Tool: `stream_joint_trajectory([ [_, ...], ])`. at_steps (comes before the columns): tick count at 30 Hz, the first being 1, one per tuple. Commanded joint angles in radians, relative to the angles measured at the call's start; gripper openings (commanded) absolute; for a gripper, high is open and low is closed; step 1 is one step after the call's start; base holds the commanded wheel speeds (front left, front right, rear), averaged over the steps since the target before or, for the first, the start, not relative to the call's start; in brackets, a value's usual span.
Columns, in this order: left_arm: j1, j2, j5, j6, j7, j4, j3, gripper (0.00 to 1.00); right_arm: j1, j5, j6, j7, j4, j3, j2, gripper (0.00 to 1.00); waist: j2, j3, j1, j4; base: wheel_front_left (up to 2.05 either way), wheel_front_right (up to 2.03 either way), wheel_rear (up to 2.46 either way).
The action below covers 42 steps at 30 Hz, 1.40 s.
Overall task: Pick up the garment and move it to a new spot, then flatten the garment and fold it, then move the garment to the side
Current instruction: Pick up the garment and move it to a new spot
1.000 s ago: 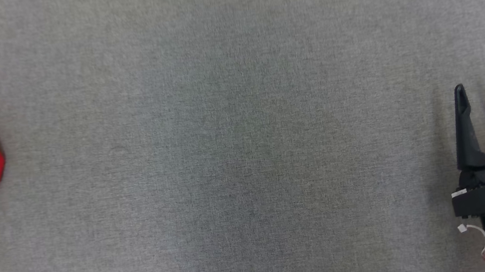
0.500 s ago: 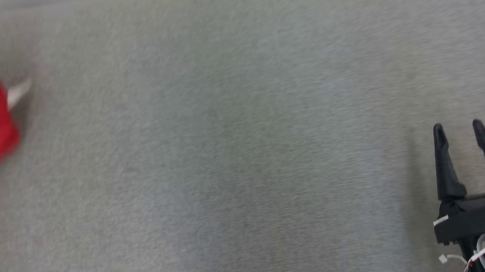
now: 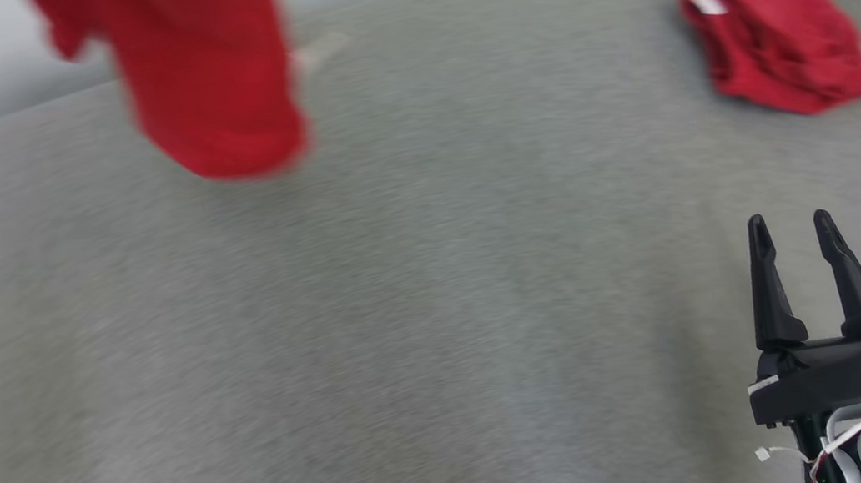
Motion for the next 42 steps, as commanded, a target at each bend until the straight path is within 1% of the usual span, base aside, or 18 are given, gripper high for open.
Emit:
stream_joint_trajectory([
  [1, -0.012, -0.025, 0.001, 0.007, 0.003, -0.006, -0.009, 0.0, -0.009, 0.007, -0.002, 0.0, 0.001, 0.006, 0.002, 1.0, 0.0001, 0.003, 0.0001, -0.134, 0.0, 0.0, 0.0],
  [5, 0.013, -0.099, -0.017, 0.018, -0.009, 0.002, -0.033, 0.0, -0.022, 0.023, -0.002, 0.0, 0.003, 0.02, 0.002, 1.0, 0.0001, 0.016, 0.0001, -0.17, 0.0, 0.0, 0.0],
  [8, 0.052, -0.127, -0.03, 0.025, -0.028, 0.007, -0.043, 0.0, -0.023, 0.031, -0.002, 0.0, 0.003, 0.022, 0.002, 1.0, 0.0001, 0.02, 0.0001, -0.174, 0.0, 0.0, 0.0],
  [10, 0.093, -0.131, -0.043, 0.033, -0.049, 0.0, -0.036, 0.0, -0.016, 0.03, -0.002, 0.0, 0.007, 0.013, 0.002, 1.0, 0.0001, 0.015, 0.0001, -0.164, 0.0, 0.0, 0.0],
  [13, 0.185, -0.119, -0.063, 0.051, -0.085, -0.026, -0.018, 0.0, 0.002, 0.019, -0.002, 0.0, 0.009, 0.0, 0.002, 1.0, 0.0001, 0.002, 0.0001, -0.134, 0.0, 0.0, 0.0],
  [16, 0.329, -0.097, -0.096, 0.079, -0.121, -0.061, 0.003, 0.0, 0.015, 0.005, -0.002, 0.0, 0.014, -0.011, 0.002, 1.0, 0.0001, -0.017, 0.0001, -0.09, 0.0, 0.0, 0.0],
  [22, 0.69, -0.057, -0.176, 0.14, -0.193, -0.139, 0.055, 0.0, 0.031, -0.023, -0.002, 0.0, 0.019, -0.014, 0.002, 1.0, 0.0001, -0.05, 0.0001, -0.001, 0.0, 0.0, 0.0],
  [25, 0.865, -0.044, -0.191, 0.164, -0.225, -0.173, 0.082, 0.0, 0.038, -0.035, -0.002, 0.0, 0.022, -0.01, 0.001, 1.0, 0.0001, -0.058, 0.0001, 0.037, 0.0, 0.0, 0.0],
  [29, 1.039, -0.046, -0.2, 0.171, -0.244, -0.213, 0.119, 0.0, 0.048, -0.053, -0.002, 0.0, 0.031, -0.018, 0.001, 1.0, 0.0001, -0.071, 0.0001, 0.088, 0.0, 0.0, 0.0],
  [33, 1.159, -0.074, -0.198, 0.151, -0.249, -0.229, 0.147, 0.0, 0.057, -0.066, -0.002, 0.0, 0.039, -0.017, 0.001, 1.0, 0.0001, -0.087, 0.0001, 0.126, 0.0, 0.0, 0.0],
  [34, 1.181, -0.078, -0.19, 0.149, -0.249, -0.224, 0.154, 0.22, 0.061, -0.071, -0.002, 0.0, 0.043, -0.014, 0.002, 1.0, 0.0001, -0.093, 0.0001, 0.133, 0.0, 0.0, 0.0],
  [35, 1.196, -0.086, -0.175, 0.144, -0.249, -0.223, 0.16, 0.59, 0.064, -0.072, -0.002, 0.0, 0.047, -0.01, 0.002, 1.0, 0.0001, -0.1, 0.0001, 0.141, 0.0, 0.0, 0.0],
  [36, 1.209, -0.099, -0.163, 0.137, -0.249, -0.223, 0.164, 1.0, 0.067, -0.073, -0.002, 0.0, 0.05, -0.01, 0.001, 1.0, 0.0001, -0.108, 0.0001, 0.149, 0.0, 0.0, 0.0],
  [38, 1.233, -0.111, -0.129, 0.121, -0.248, -0.221, 0.174, 1.0, 0.072, -0.075, -0.002, 0.0, 0.057, -0.002, -0.001, 1.0, 0.0001, -0.126, 0.0001, 0.162, 0.0, 0.0, 0.0],
  [42, 1.253, -0.117, -0.004, 0.098, -0.248, -0.257, 0.21, 1.0, 0.084, -0.071, -0.002, 0.0, 0.068, 0.007, -0.014, 1.0, 0.0001, -0.166, 0.0001, 0.188, 0.0, 0.0, 0.0],
])
